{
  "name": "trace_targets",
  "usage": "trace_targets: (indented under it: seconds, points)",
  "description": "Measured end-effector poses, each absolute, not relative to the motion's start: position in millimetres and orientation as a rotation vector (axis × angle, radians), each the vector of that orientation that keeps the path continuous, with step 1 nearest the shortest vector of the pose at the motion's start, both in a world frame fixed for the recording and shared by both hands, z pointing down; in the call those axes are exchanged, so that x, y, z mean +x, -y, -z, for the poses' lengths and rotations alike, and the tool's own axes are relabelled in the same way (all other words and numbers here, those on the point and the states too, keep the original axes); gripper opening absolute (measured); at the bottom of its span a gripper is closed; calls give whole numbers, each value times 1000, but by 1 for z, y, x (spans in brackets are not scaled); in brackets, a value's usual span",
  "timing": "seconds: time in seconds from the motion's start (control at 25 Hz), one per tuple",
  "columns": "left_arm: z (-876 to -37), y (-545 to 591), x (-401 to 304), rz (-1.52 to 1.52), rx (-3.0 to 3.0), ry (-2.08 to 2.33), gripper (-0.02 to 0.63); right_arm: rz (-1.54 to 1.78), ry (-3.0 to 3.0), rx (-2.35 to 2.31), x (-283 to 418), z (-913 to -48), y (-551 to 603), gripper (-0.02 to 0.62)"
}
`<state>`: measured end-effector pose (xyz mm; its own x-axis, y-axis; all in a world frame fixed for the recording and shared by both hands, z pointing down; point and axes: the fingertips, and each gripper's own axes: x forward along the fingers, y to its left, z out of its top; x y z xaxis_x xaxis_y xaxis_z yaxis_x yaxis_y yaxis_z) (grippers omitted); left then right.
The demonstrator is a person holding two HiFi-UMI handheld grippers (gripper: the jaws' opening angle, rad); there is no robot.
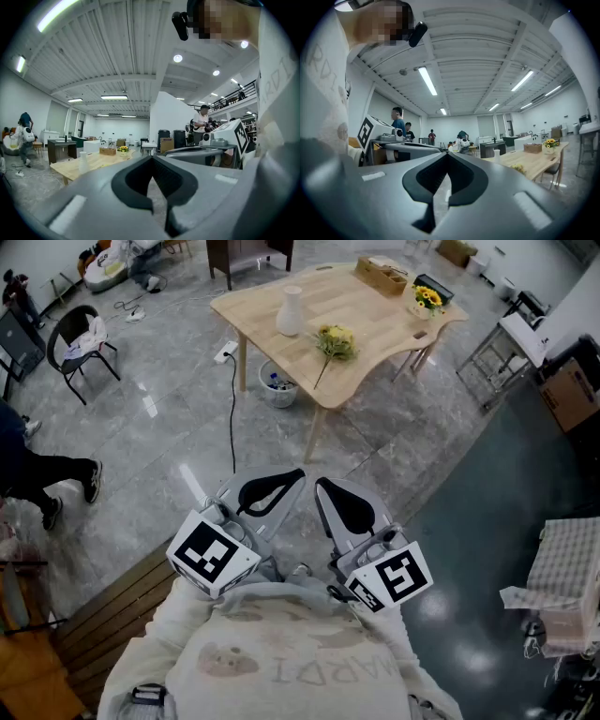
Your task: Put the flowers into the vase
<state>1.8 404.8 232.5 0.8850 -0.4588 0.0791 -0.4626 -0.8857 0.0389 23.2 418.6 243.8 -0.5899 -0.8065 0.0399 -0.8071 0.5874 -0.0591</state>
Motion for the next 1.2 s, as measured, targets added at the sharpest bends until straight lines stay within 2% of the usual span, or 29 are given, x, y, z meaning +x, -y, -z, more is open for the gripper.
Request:
trace_targets:
  seconds: [1.2]
  points:
    - [-242,-362,-40,-43,2978,615,0,-205,2721,1575,0,-251,-387,26]
